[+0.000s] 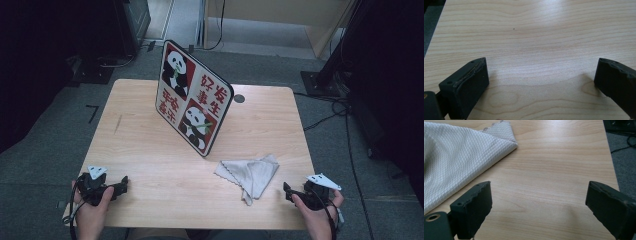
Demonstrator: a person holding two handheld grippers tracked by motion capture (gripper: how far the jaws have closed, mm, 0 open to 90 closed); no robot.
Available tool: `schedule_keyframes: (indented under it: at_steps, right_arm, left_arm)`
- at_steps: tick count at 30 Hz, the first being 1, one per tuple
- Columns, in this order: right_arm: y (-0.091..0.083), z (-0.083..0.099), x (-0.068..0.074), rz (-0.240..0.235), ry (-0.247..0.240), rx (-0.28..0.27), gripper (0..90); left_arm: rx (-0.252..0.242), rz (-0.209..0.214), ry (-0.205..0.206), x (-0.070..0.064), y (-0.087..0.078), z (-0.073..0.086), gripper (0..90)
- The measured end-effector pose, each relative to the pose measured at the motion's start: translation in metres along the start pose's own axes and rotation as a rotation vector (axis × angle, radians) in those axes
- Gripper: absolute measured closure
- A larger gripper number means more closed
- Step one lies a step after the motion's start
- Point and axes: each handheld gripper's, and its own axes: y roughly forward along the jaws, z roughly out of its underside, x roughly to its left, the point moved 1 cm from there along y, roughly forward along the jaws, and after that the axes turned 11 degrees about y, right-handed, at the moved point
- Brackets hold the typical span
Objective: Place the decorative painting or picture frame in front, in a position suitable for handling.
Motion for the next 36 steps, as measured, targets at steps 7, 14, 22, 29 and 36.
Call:
schedule_keyframes:
  at_steps: [7,14,22,29,36]
  right_arm:
    - [-0.002,-0.003,0.004,-0.012,0.001,-0.002,7.5]
    - [0.006,-0.001,0.012,-0.028,-0.029,-0.008,7.7]
    - [0.004,-0.01,0.018,-0.06,-0.03,-0.025,12.4]
    - [0.002,-0.018,0.023,-0.074,-0.025,-0.034,12.4]
    - [0.002,-0.02,0.028,-0.085,-0.07,-0.04,22.4]
  left_arm:
    - [0.0,0.0,0.0,0.0,0.0,0.0,0.0]
    - [0.0,0.001,0.0,0.0,0.0,0.0,0.0]
    - [-0.001,0.003,0.003,0.0,0.0,0.0,0.0]
    - [-0.001,0.005,0.005,0.0,0.0,0.0,0.0]
    - [-0.001,0.005,0.005,0.0,0.0,0.0,0.0]
